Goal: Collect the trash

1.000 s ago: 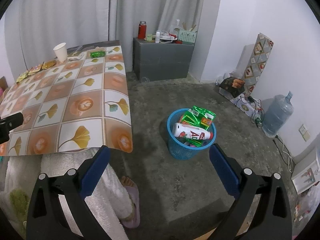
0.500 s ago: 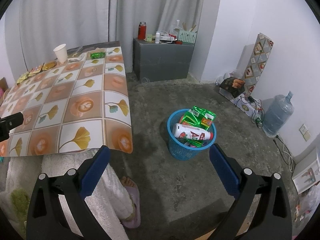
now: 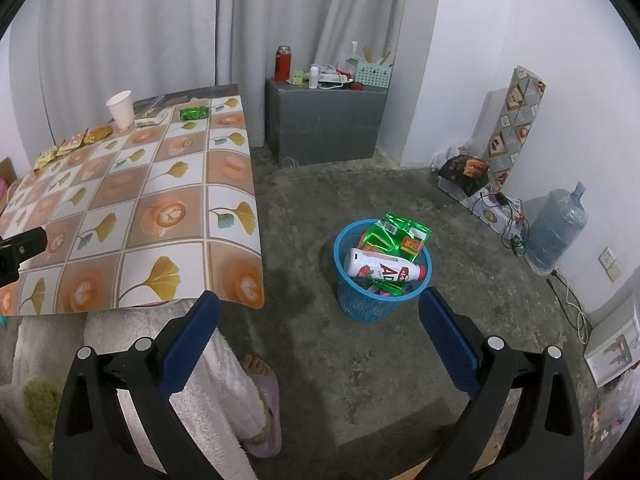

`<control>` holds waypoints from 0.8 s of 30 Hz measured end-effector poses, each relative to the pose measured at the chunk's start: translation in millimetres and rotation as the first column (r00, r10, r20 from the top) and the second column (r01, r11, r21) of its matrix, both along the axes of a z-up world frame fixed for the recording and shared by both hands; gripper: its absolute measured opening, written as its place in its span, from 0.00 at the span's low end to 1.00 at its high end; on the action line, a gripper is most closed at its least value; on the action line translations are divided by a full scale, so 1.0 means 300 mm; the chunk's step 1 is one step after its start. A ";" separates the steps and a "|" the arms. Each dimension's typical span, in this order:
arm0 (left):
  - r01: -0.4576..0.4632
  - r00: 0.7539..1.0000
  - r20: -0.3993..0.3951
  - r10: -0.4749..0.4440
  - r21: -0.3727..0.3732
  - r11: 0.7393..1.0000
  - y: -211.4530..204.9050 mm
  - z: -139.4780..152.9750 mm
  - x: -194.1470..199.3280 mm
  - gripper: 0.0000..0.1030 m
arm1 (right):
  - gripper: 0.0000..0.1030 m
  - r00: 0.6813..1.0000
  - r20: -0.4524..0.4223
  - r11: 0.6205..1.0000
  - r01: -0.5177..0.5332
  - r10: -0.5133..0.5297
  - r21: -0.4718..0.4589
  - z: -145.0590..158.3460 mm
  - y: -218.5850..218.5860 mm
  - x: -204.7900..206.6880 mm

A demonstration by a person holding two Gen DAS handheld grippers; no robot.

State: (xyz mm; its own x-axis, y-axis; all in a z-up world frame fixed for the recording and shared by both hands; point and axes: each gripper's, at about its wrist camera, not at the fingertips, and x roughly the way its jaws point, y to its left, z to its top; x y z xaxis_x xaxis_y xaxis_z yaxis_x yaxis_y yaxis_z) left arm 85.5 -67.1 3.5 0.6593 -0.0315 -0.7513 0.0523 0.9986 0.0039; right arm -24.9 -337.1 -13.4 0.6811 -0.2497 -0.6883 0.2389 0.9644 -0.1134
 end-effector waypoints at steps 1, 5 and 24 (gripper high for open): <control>0.000 1.000 0.000 0.000 -0.001 1.000 0.000 0.000 0.000 0.92 | 0.94 1.000 0.000 1.000 0.001 -0.001 0.000 0.000 0.000 -0.001; 0.000 1.000 -0.001 0.000 -0.001 1.000 0.003 0.000 0.002 0.92 | 0.94 1.000 0.000 1.000 0.001 -0.001 0.001 0.000 0.002 0.001; -0.006 1.000 0.000 0.006 -0.001 1.000 0.006 0.004 -0.004 0.92 | 0.94 1.000 0.002 1.000 0.005 -0.005 0.002 -0.003 0.006 -0.005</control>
